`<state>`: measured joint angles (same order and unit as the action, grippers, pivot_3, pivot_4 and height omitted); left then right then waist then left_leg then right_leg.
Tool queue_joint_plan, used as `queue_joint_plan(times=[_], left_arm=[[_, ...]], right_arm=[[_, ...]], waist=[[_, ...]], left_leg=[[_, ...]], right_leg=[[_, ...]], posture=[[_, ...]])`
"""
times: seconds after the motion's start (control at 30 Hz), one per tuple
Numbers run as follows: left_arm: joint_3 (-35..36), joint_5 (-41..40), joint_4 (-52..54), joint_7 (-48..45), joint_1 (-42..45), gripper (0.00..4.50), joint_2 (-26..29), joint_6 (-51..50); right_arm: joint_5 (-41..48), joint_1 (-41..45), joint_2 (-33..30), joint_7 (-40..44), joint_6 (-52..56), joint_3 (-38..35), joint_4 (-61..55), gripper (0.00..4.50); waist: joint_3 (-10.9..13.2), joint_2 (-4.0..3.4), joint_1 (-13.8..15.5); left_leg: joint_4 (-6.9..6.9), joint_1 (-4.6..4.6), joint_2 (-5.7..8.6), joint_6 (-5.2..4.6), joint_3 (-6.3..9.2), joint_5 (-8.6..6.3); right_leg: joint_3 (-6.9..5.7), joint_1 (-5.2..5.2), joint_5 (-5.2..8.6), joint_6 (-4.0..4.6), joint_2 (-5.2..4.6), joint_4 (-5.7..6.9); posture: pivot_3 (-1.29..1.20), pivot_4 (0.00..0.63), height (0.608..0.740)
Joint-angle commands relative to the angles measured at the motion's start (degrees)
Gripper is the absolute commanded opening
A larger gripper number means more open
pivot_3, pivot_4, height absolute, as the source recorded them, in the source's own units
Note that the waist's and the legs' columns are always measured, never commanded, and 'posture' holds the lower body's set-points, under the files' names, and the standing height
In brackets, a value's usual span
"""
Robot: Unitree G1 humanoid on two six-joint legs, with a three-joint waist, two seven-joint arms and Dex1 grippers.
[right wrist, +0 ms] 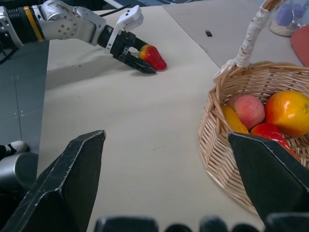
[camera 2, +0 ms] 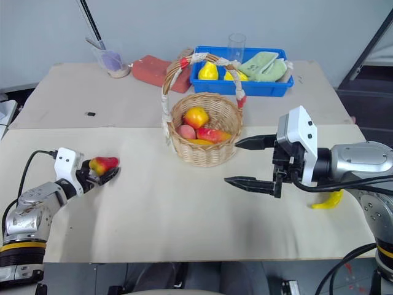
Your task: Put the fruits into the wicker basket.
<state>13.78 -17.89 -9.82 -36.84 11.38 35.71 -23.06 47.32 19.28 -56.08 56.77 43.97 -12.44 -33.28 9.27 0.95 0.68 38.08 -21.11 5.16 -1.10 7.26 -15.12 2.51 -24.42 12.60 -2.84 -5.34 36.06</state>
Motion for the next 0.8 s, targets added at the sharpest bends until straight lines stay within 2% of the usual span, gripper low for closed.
queue_joint_plan(times=[0.03,0.1,0.13,0.17,0.27,0.37,0.43,0.5,0.63,0.8], left_arm=[[0.30,0.17,-0.05,0.28,0.82,3.29,-0.32,1.22],[0.49,0.04,-0.33,0.53,1.01,2.31,-0.57,1.50],[0.51,0.11,-0.59,0.57,1.14,1.97,-0.60,1.76],[0.52,0.18,-0.74,0.49,1.20,1.89,-0.63,2.12],[-0.81,0.24,1.94,-2.45,0.33,1.89,0.07,4.49],[-4.32,-4.15,14.05,-7.89,-0.27,1.89,0.25,1.40],[-7.63,-7.65,22.37,-8.87,3.35,1.89,-0.80,-3.39],[-11.82,-8.94,26.17,-9.13,9.23,1.89,-2.97,-6.20],[-18.93,-6.30,25.86,-7.18,19.43,1.89,-8.11,-8.00],[-25.52,1.86,15.81,-2.98,27.99,1.89,-15.70,-2.34]], right_arm=[[0.11,0.50,-0.12,-0.20,-1.63,-0.93,-1.33,4.50],[0.05,0.44,-0.20,-0.19,-1.70,-0.95,-1.31,4.50],[0.05,0.40,-0.23,-0.23,-1.67,-0.99,-1.33,4.50],[0.08,0.32,-0.26,-0.32,-1.60,-1.08,-1.39,4.50],[0.44,-0.35,-0.56,-0.83,-1.06,-1.99,-1.83,4.50],[0.86,-2.63,-1.80,-1.15,-0.18,-4.66,-2.46,4.50],[1.45,-5.02,-2.85,-1.44,0.77,-7.52,-3.18,4.50],[1.81,-7.94,-3.65,-1.83,1.56,-10.75,-4.19,4.50],[3.44,-11.12,-3.63,-4.51,3.01,-14.84,-6.62,4.50],[5.40,-13.49,-2.60,-8.58,3.72,-16.62,-9.37,4.50]], waist=[[0.00,0.00,0.00],[0.00,0.00,0.00],[0.00,0.00,0.00],[0.00,0.00,0.00],[0.00,0.00,0.00],[0.00,0.00,0.19],[0.00,0.01,0.76],[0.01,0.01,1.69],[0.00,0.01,1.38],[0.02,0.05,0.42]], left_leg=[[0.00,0.00,0.00,0.00,0.00,0.00],[0.00,0.00,0.00,0.00,0.00,0.00],[0.00,0.00,0.00,0.00,0.00,0.00],[0.00,0.00,0.00,0.00,0.00,0.00],[0.00,0.00,0.00,0.00,0.00,0.00],[0.00,-0.05,0.00,-0.01,0.00,-0.01],[0.04,-0.11,0.03,-0.02,0.00,-0.01],[0.29,-0.23,0.03,-0.08,0.02,-0.05],[0.77,-0.29,0.04,-0.21,-0.05,-0.14],[0.77,-0.15,-0.02,-0.27,-0.29,-0.15]], right_leg=[[0.00,0.00,0.00,0.00,0.00,0.00],[0.00,0.00,0.00,0.00,0.00,0.00],[0.00,0.00,0.00,0.00,0.00,0.00],[0.00,0.00,0.00,0.00,0.00,0.00],[0.00,0.00,0.00,0.00,0.00,0.00],[0.00,-0.02,0.00,0.00,-0.03,-0.03],[-0.03,-0.03,-0.03,-0.05,-0.07,-0.05],[-0.08,-0.02,-0.06,-0.11,-0.05,-0.04],[-0.04,0.15,-0.20,-0.23,0.03,-0.07],[0.07,0.21,-0.23,-0.26,0.08,-0.03]], posture=[[0.00,0.150,0.740],[0.00,0.150,0.740],[0.00,0.150,0.740],[0.00,0.150,0.740],[0.00,0.150,0.740],[0.00,0.150,0.740],[0.00,0.150,0.740],[0.00,0.150,0.740],[0.00,0.150,0.740],[0.00,0.150,0.740]])
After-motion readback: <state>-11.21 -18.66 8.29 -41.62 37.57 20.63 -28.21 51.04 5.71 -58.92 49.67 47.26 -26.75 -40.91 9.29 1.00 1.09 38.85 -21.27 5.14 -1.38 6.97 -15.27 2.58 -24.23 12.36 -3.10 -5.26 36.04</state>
